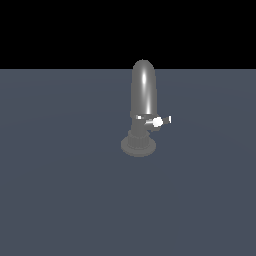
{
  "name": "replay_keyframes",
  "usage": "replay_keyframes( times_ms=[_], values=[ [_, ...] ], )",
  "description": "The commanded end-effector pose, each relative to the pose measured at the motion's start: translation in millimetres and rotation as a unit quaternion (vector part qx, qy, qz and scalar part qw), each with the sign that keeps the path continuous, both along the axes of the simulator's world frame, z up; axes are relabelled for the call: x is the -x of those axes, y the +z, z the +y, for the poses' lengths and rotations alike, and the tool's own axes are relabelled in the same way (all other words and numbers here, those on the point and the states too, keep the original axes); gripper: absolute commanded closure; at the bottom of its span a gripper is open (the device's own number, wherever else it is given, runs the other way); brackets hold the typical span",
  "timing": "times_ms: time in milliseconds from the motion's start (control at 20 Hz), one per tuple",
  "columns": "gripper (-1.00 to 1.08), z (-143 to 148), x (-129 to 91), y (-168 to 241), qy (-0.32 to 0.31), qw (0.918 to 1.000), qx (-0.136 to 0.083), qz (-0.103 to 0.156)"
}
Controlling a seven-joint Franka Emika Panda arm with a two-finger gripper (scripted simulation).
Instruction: Turn on the faucet by rotating a designated handle.
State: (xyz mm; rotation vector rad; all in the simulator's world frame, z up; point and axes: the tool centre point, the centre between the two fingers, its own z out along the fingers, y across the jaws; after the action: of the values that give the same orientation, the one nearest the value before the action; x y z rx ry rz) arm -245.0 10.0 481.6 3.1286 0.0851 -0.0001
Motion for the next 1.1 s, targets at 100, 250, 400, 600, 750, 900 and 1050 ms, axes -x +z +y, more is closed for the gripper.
replay_keyframes(
  times_ms=[100, 250, 400, 600, 750, 900, 1050],
  values=[
    [1.08, 0, 0, 0, -0.001, 1.0000, 0.000, 0.001],
    [1.08, 1, -3, 0, -0.004, 1.0000, -0.002, 0.005],
    [1.08, 1, -7, 0, -0.011, 0.9999, -0.005, 0.012],
    [1.08, 3, -17, 1, -0.025, 0.9993, -0.011, 0.027],
    [1.08, 4, -27, 1, -0.039, 0.9982, -0.018, 0.043],
    [1.08, 5, -39, 1, -0.057, 0.9961, -0.026, 0.062],
    [1.08, 6, -53, 0, -0.078, 0.9928, -0.035, 0.085]
  ],
)
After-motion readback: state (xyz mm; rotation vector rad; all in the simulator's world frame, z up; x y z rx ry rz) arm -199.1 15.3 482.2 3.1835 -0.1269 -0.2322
